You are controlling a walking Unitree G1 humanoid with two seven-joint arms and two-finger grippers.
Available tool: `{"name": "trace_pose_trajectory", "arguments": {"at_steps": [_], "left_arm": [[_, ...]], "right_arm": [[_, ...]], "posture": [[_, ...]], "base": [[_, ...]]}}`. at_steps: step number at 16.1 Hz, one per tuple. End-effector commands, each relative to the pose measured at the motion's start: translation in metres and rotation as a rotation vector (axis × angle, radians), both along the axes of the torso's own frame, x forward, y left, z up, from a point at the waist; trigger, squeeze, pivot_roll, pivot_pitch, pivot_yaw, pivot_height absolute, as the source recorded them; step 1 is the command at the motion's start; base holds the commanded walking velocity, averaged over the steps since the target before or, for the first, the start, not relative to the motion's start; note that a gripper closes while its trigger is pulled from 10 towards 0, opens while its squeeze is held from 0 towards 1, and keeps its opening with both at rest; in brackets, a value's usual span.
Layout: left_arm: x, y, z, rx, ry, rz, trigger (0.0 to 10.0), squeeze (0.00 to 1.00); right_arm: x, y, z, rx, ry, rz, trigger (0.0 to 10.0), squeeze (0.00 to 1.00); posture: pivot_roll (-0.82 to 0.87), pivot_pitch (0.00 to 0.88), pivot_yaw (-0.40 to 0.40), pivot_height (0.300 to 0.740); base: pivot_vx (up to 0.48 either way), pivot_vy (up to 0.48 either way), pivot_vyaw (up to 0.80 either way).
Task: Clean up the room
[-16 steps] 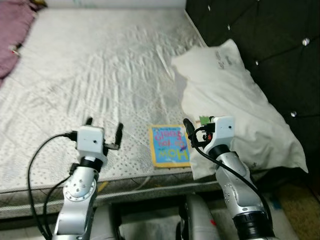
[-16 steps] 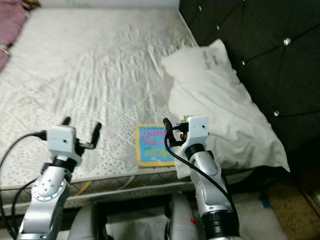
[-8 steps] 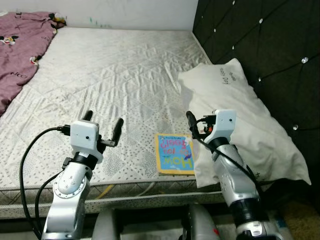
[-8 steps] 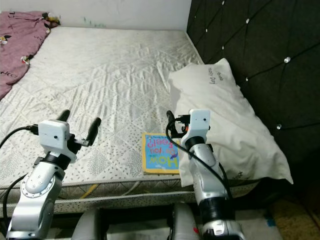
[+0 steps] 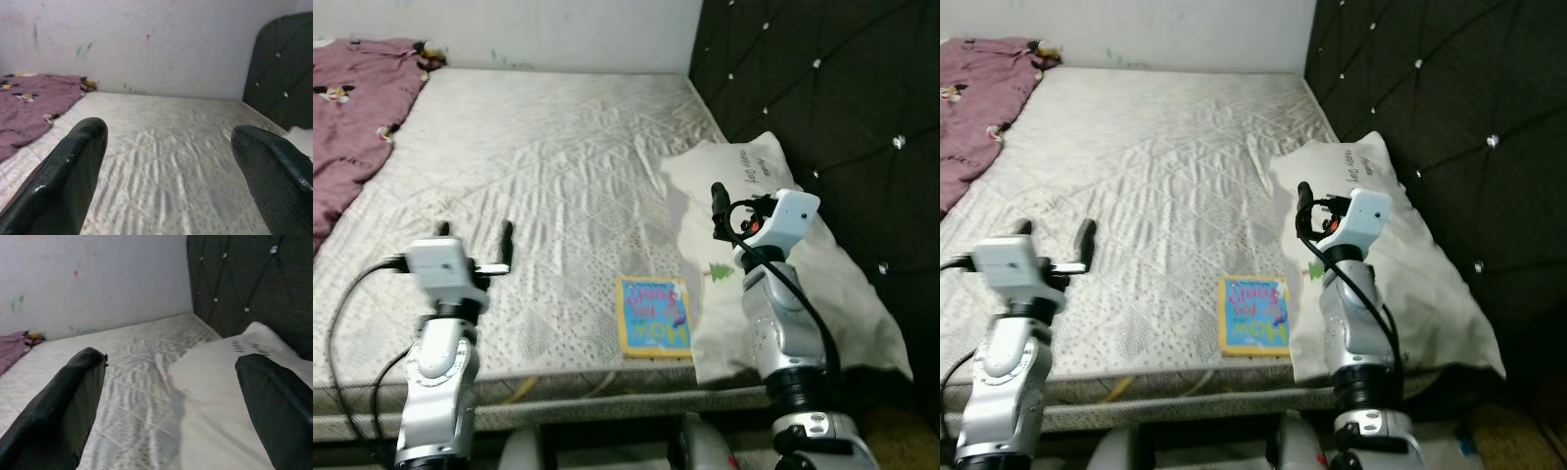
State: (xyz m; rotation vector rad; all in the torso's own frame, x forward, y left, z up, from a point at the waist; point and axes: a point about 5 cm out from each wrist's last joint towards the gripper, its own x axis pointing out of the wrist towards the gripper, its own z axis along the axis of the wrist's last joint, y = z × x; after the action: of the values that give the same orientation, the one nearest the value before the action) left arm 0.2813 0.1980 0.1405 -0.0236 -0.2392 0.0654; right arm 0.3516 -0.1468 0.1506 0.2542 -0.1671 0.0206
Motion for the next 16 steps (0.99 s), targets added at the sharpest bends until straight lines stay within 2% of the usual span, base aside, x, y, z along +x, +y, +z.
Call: {"name": "trace_pose_trajectory", "arguments": {"at_steps": [1, 2, 4, 5, 6, 7, 9, 10, 11, 12, 14, 16], "left_arm": [[0.006, -0.01, 0.005, -0.007, -0.012, -0.033, 10.0, 0.0], [0.008, -0.014, 0.006, 0.018, -0.008, -0.063, 10.0, 0.0], [0.013, -0.015, 0.005, 0.137, 0.048, -0.09, 10.0, 0.0], [0.013, -0.015, 0.003, 0.159, 0.102, -0.152, 10.0, 0.0], [0.011, -0.016, 0.001, 0.244, 0.112, -0.223, 10.0, 0.0], [0.011, -0.017, -0.003, 0.262, 0.121, -0.274, 10.0, 0.0], [0.016, -0.018, 0.004, 0.153, 0.089, -0.186, 10.0, 0.0], [0.017, -0.019, 0.005, 0.114, 0.066, -0.101, 10.0, 0.0], [0.016, -0.021, 0.004, 0.109, 0.073, -0.063, 10.0, 0.0], [0.015, -0.022, 0.001, 0.06, 0.097, -0.041, 10.0, 0.0], [0.01, -0.021, 0.002, 0.059, 0.073, 0.009, 10.0, 0.0], [0.007, -0.024, 0.001, 0.084, 0.063, -0.017, 10.0, 0.0]], "right_arm": [[0.001, 0.004, 0.005, 0.015, -0.028, -0.001, 10.0, 0.0], [0.001, 0.007, 0.004, 0.014, -0.027, 0.005, 10.0, 0.0], [0.001, 0.011, 0.0, 0.014, -0.009, 0.017, 10.0, 0.0], [0.003, 0.014, 0.003, 0.008, -0.012, 0.037, 10.0, 0.0], [0.003, 0.015, 0.002, -0.01, -0.015, 0.045, 10.0, 0.0], [0.003, 0.013, -0.003, -0.013, 0.002, 0.029, 10.0, 0.0], [-0.002, 0.008, -0.005, -0.008, 0.002, -0.02, 10.0, 0.0], [-0.004, 0.006, -0.006, -0.008, 0.005, -0.027, 10.0, 0.0], [-0.006, 0.005, -0.007, -0.014, 0.008, -0.027, 10.0, 0.0], [-0.007, 0.002, -0.009, -0.027, 0.018, -0.03, 10.0, 0.0], [-0.011, -0.002, -0.009, -0.042, 0.022, -0.038, 10.0, 0.0], [-0.015, -0.006, -0.009, -0.061, 0.022, -0.049, 10.0, 0.0]], "posture": [[-0.02, 0.0, -0.019, 0.712], [-0.01, 0.0, -0.02, 0.722], [0.02, 0.0, -0.031, 0.74], [0.03, 0.0, -0.036, 0.74], [0.05, 0.0, -0.033, 0.74], [0.05, 0.0, -0.024, 0.74], [0.02, 0.0, -0.012, 0.74], [0.01, 0.005, -0.015, 0.74], [0.0, 0.017, -0.023, 0.74], [-0.01, 0.036, -0.034, 0.74], [-0.03, 0.052, -0.039, 0.74], [-0.05, 0.076, -0.034, 0.74]], "base": [[0.0, 0.0, 0.0], [0.0, 0.0, 0.0], [0.0, 0.0, 0.0], [0.0, 0.0, 0.0], [0.0, 0.0, 0.0], [0.0, 0.0, 0.0], [0.0, 0.0, 0.0], [0.0, 0.0, 0.0], [0.0, 0.0, 0.0], [0.0, 0.0, 0.0], [0.0, 0.0, 0.0], [0.0, 0.0, 0.0]]}}
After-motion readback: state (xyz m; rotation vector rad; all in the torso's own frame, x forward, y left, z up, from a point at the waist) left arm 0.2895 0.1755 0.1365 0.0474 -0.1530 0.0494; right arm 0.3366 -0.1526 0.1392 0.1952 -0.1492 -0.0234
